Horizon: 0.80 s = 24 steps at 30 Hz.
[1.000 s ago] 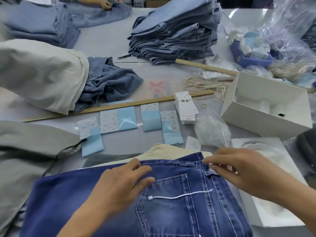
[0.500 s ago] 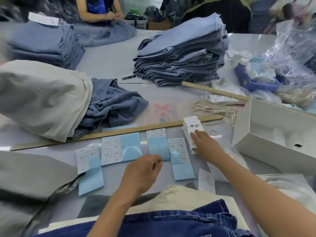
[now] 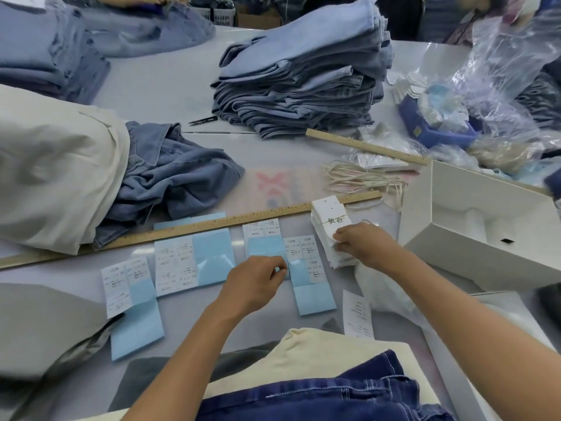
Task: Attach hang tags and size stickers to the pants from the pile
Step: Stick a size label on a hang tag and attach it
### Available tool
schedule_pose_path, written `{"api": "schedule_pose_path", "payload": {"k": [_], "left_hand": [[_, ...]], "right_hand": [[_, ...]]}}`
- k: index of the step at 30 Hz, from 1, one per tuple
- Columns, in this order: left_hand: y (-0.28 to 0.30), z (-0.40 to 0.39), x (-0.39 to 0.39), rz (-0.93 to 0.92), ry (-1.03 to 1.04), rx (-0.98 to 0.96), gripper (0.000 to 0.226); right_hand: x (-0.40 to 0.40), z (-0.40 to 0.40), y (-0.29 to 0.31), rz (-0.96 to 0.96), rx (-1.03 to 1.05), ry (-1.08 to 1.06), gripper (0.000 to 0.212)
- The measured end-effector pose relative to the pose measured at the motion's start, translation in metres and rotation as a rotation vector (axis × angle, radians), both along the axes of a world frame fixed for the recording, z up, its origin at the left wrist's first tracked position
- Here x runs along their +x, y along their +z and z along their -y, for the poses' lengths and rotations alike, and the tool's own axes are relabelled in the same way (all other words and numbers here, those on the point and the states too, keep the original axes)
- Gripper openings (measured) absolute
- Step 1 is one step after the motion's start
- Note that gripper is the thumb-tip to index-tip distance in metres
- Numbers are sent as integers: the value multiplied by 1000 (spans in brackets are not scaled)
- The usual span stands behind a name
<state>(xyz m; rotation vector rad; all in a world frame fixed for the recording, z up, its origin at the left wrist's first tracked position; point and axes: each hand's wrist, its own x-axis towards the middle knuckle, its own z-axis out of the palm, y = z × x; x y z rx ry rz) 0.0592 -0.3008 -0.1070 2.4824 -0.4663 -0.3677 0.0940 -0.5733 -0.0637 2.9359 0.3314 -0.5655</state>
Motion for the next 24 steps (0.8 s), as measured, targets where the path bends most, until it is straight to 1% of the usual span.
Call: {"api": "schedule_pose_path", "payload": {"k": [2, 4, 8, 10, 13, 15, 19, 22, 24], "left_hand": [[-8, 7, 2, -11, -15, -5, 16], [-17, 11, 3, -19, 4, -24, 16], [-30, 16, 0, -59, 29, -37, 15], [-32, 18, 1, -57, 39, -32, 15], [-33, 20, 3, -41, 64, -33, 15], [-31, 20, 5, -34, 78, -26, 16], [-31, 19, 6, -51, 80, -44, 17], [-32, 16, 7, -81, 95, -66, 16], [-32, 19, 7, -111, 110, -116, 15]], "right_hand": [[0, 5, 2, -46, 104, -16, 36], [-2, 9, 3, -74, 175, -50, 35], [-7, 14, -1, -93, 148, -85, 26], [-8, 12, -1, 1, 117, -103, 23], [-6, 11, 2, 199, 117, -166, 24], [-6, 10, 3, 235, 149, -166, 32], [-9, 12, -3, 107, 273, -99, 45], [-8, 19, -3, 62, 419, -134, 44], [-7, 19, 3, 10, 441, -157, 43]]}}
